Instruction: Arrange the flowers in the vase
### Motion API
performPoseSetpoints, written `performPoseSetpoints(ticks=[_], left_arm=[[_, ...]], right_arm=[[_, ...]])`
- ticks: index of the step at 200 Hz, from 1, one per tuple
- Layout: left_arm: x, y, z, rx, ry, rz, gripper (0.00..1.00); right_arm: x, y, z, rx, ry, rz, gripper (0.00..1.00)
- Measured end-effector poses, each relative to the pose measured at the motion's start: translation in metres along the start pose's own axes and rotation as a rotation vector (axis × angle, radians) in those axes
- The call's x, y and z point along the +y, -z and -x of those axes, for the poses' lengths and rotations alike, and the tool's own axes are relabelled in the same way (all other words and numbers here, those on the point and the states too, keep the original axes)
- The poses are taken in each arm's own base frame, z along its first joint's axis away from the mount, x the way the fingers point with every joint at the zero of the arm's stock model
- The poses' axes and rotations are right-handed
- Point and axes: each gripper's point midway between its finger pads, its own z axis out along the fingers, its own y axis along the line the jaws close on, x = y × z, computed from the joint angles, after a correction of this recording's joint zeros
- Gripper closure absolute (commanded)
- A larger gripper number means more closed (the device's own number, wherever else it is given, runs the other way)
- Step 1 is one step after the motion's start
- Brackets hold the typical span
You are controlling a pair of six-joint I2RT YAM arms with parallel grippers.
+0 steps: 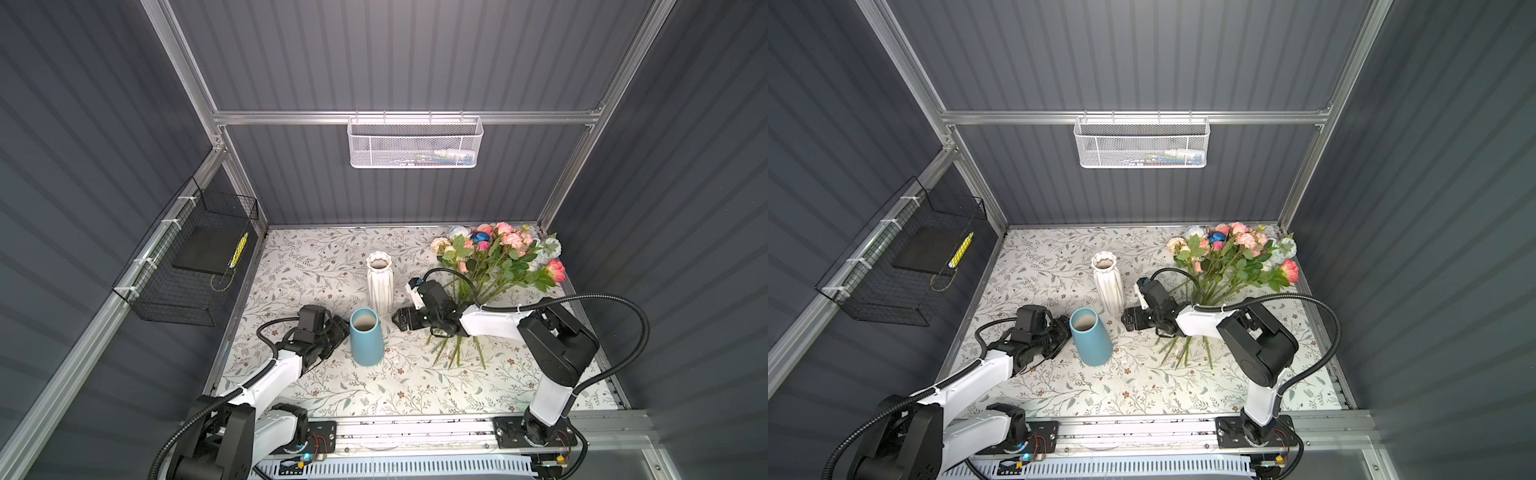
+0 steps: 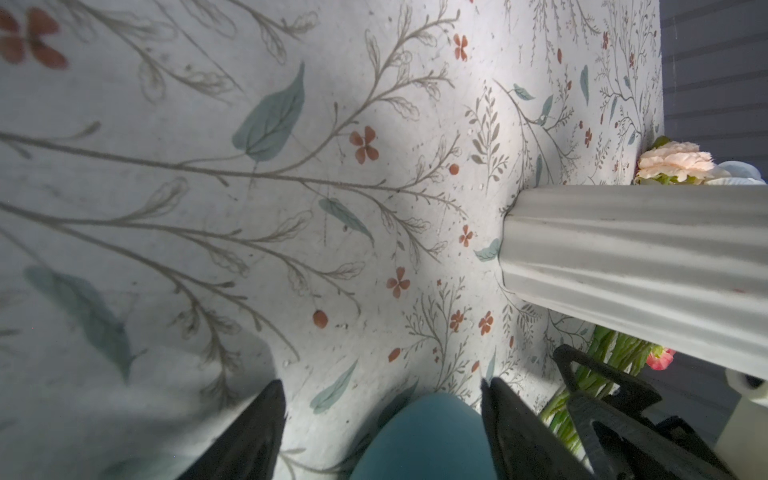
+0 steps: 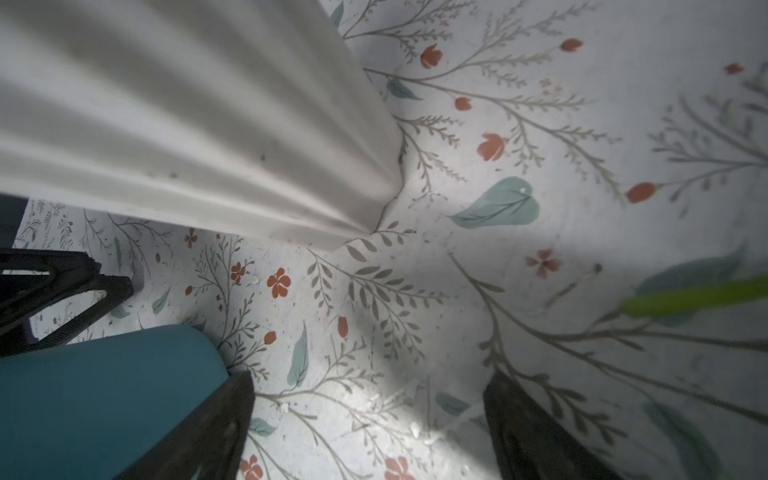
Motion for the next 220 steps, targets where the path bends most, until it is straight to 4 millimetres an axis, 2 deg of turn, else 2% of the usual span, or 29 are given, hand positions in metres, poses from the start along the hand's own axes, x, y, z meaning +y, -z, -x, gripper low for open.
performPoseSetpoints(ticks=[18, 72, 109, 220], left_arm=[[0.0, -0.001, 0.0, 0.003, -0.001, 0.0, 0.24], [0.0, -0.003, -0.003, 0.019, -0.003, -0.004, 0.23], [0.0, -0.003, -0.004, 0.023, -0.007, -0.005, 0.23], [-0.001, -0.003, -0.004, 0.027, -0.021, -0.007, 0.23]], right_arm=[[-0.002, -0.006, -0.01, -0.019, 0.04, -0.025, 0.25], [-0.003, -0.018, -0.001, -0.177, 0.134, -0.092, 0.33], [-0.008, -0.028, 0.01, -0.246, 0.16, -0.142, 0.34], [0.003, -0.063, 0.048, -0.314, 0.18, -0.168, 0.35]])
